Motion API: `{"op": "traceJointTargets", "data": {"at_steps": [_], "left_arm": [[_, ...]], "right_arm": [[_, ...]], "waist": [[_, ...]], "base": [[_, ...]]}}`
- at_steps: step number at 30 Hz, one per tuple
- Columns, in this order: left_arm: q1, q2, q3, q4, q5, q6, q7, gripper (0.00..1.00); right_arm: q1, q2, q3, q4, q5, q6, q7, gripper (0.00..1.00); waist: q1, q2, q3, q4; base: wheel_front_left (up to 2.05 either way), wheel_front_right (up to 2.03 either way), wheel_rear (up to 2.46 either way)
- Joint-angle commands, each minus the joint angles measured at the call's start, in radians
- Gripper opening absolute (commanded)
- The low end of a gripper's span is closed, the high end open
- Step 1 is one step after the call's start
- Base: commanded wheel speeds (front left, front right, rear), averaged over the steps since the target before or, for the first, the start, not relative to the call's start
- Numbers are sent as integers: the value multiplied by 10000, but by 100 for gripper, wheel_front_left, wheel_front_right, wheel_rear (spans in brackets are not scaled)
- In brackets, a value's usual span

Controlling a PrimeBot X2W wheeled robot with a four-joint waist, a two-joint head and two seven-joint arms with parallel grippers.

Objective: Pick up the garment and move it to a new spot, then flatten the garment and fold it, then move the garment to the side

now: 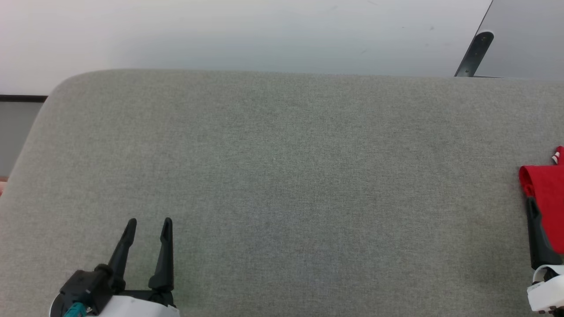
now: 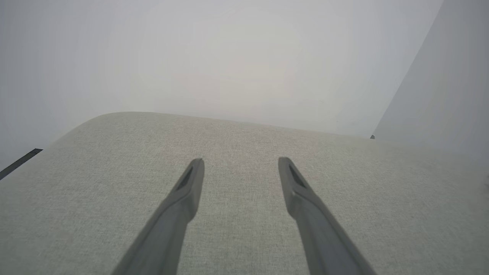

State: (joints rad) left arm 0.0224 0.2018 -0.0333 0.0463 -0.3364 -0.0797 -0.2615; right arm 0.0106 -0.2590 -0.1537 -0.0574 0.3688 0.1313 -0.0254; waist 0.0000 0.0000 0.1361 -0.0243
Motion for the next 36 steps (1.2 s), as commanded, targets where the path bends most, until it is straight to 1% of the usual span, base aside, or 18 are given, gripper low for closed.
{"op": "traceJointTargets", "data": {"at_steps": [1, 7, 8, 13, 24, 36], "left_arm": [[-31, 49, -23, -53, -55, 24, -10, 100], [-52, 68, 27, -156, -111, 81, -14, 100], [5, 8, 16, -87, -96, 45, 1, 0], [126, -160, -40, 269, -138, 44, 78, 0], [-91, -305, 116, 519, -2086, -36, 568, 0], [-322, -458, 281, 793, -3924, -121, 1047, 0]], "right_arm": [[-57, 37, 61, 14, 56, -11, -29, 100], [-69, 34, 103, -13, 87, -11, -62, 100], [1, 26, 65, 30, 22, 0, -10, 0], [24, 286, 103, 411, 51, 0, 11, 0], [-164, 547, 151, 791, 1906, -1, 212, 0], [-357, 799, 188, 1160, 3667, -2, 412, 0]], "waist": [[0, 0, 19, -8], [0, 0, 76, -23], [0, 0, 74, -22], [1, 0, 73, -22], [1, 0, -52, 1], [0, 0, -187, 27]], "base": [[0, 0, 0], [0, 0, 0], [0, 0, 0], [0, 0, 0], [0, 0, 0], [0, 0, 0]]}}
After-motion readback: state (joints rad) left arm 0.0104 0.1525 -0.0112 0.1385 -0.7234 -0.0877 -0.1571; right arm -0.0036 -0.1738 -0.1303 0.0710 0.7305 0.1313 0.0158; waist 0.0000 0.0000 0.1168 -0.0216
